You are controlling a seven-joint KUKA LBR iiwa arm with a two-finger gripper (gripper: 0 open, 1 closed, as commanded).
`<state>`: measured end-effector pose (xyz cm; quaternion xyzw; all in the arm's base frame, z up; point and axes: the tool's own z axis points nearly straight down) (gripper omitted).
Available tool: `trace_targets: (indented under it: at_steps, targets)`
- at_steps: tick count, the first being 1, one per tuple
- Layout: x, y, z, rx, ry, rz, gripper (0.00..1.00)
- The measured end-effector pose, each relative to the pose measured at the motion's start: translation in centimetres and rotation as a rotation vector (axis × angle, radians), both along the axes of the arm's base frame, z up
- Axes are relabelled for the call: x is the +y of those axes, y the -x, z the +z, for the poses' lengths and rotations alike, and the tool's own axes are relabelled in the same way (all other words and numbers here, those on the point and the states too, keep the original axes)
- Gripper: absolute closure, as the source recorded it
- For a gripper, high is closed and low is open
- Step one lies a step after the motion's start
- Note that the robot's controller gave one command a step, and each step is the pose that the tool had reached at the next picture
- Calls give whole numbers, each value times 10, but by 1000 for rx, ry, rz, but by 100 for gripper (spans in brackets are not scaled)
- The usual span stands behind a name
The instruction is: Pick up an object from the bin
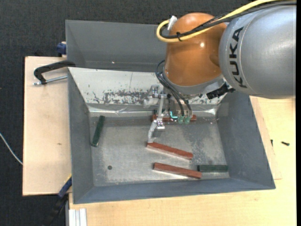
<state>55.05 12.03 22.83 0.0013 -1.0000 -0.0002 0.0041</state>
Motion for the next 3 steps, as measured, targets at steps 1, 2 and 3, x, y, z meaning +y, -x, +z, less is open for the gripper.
trace_targets:
  at_steps: [1, 2, 3]
  targets:
    - [-1, -2, 5, -9, -1, -1, 0]
    - [-12, 8, -37, -16, -2, 50, 0]
    - [-37, 19, -98, -12, -2, 75, 0]
